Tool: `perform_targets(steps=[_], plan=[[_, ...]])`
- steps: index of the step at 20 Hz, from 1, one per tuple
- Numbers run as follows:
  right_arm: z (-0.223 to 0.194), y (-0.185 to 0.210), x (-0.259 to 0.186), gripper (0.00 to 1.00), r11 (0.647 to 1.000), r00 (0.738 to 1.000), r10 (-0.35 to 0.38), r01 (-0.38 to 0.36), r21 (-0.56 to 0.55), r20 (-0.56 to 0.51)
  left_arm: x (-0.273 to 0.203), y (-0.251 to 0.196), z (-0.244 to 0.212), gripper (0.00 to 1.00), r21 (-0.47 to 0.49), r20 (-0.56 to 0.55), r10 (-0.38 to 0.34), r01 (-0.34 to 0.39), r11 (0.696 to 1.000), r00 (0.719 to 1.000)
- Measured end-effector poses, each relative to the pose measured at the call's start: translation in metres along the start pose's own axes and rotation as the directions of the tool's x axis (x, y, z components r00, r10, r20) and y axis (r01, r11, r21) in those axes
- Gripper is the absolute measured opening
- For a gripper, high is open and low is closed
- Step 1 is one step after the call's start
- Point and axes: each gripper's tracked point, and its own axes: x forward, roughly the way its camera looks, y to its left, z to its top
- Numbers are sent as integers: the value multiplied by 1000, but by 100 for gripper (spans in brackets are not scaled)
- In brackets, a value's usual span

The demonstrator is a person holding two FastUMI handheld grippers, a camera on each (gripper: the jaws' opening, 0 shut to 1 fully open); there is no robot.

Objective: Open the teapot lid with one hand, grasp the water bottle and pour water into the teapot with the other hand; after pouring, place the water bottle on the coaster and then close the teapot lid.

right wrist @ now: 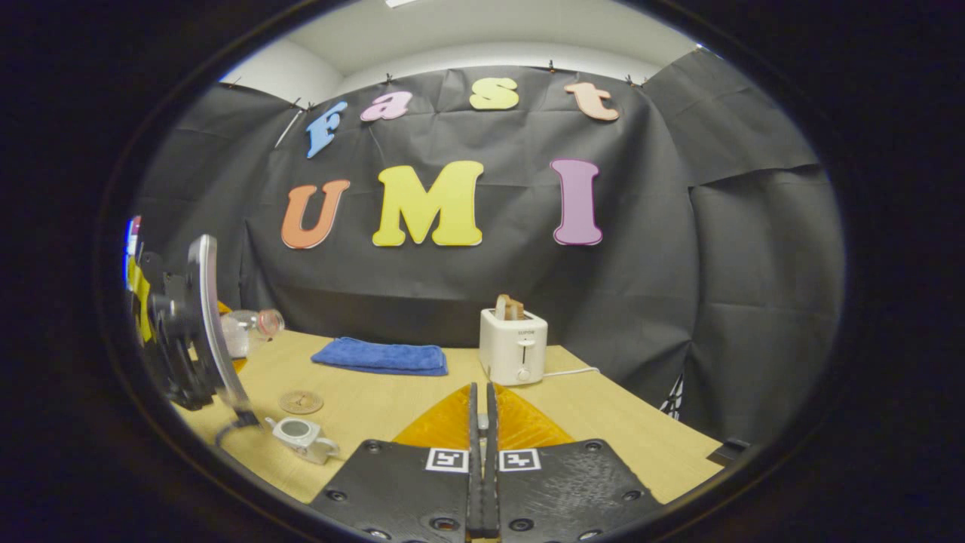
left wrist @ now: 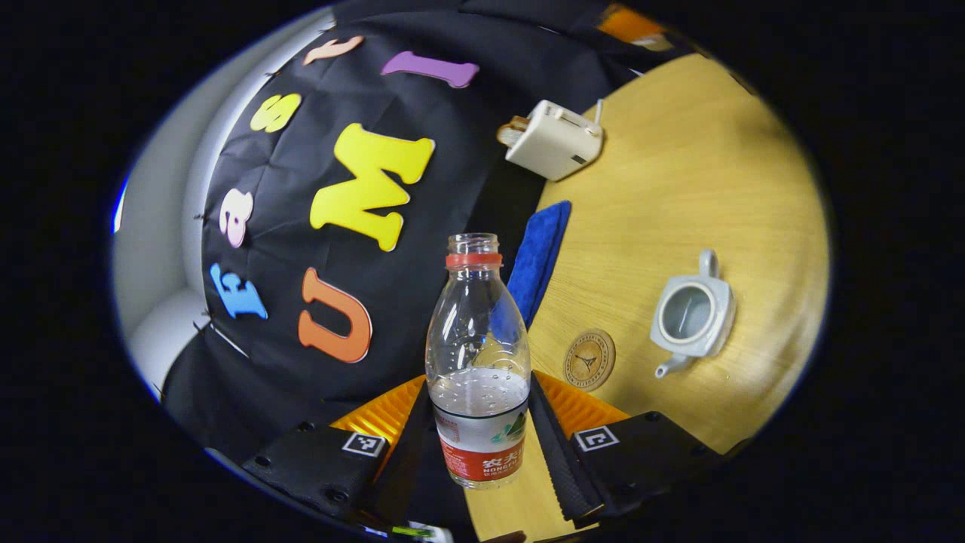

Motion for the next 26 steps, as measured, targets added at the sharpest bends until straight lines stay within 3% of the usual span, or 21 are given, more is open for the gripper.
perform_targets(steps=[2,4,6,9,11,15,22,26], plan=[[0,2,0,0,1000,1000,-1,1,-5,2,11,2,2,75,-159,19,-12,14,987,1000],[-1,3,0,0,1000,1000,1,-1,-12,3,21,5,3,76,-311,38,-2,14,950,999],[-1,5,1,0,1000,1000,0,0,-20,3,34,5,2,75,-470,57,17,12,882,998],[-3,3,2,0,1000,1000,-6,6,-28,2,52,5,-2,76,-673,90,59,17,739,994],[-4,2,4,0,1000,1000,-10,10,-29,-1,56,2,-1,76,-758,99,58,37,652,993],[-6,-2,7,0,999,1000,-21,21,-34,-5,80,-7,-3,77,-830,123,89,53,555,988],[-17,4,13,0,999,999,-15,13,-34,-34,106,-19,3,78,-870,136,56,92,485,989],[-17,-1,14,0,999,999,-25,23,-34,-33,110,-29,-3,79,-861,115,29,85,501,993]])
